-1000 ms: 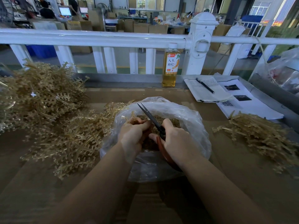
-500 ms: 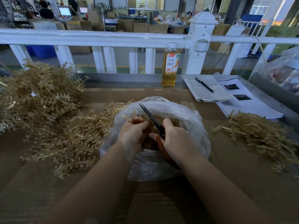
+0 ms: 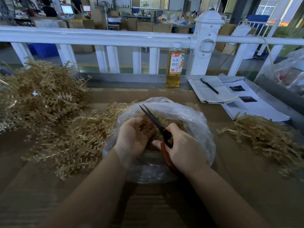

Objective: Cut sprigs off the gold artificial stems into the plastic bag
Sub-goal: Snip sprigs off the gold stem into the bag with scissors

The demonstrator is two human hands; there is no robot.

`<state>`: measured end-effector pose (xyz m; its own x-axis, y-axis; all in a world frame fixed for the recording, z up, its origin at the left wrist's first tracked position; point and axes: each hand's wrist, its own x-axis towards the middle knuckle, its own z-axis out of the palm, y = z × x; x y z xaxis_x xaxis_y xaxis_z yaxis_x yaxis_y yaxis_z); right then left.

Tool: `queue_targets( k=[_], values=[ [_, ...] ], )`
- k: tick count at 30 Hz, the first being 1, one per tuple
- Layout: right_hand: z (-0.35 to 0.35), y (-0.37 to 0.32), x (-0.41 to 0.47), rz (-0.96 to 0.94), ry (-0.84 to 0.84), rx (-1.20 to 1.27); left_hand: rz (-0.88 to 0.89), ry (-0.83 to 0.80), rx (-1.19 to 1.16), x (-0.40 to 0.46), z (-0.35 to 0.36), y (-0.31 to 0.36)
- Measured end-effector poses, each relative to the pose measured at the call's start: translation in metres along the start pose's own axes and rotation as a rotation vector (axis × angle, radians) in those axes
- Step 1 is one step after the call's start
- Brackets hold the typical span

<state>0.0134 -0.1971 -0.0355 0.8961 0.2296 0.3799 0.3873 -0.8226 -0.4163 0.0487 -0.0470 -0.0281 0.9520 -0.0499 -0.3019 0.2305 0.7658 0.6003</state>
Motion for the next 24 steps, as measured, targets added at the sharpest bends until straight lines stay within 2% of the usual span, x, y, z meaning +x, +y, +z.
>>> queue_targets(
  k=[8,12,15,20,24],
  values=[
    [-0.002,0.000,0.004,0.052,0.003,0.045,-0.019,0.087,0.112,0.003,0.002,-0.001],
    [-0.003,0.001,0.006,0.060,0.020,0.067,-0.105,-0.029,0.108,-0.004,0.007,-0.001],
    [-0.003,0.002,0.006,0.065,0.014,0.075,-0.073,-0.093,0.159,-0.007,0.010,0.000],
    [-0.005,0.002,0.006,0.081,0.010,0.122,0.019,0.055,0.187,-0.005,0.013,-0.002],
    [-0.009,0.001,0.006,0.098,0.013,0.168,0.003,0.149,0.149,-0.002,0.013,-0.002]
  ],
)
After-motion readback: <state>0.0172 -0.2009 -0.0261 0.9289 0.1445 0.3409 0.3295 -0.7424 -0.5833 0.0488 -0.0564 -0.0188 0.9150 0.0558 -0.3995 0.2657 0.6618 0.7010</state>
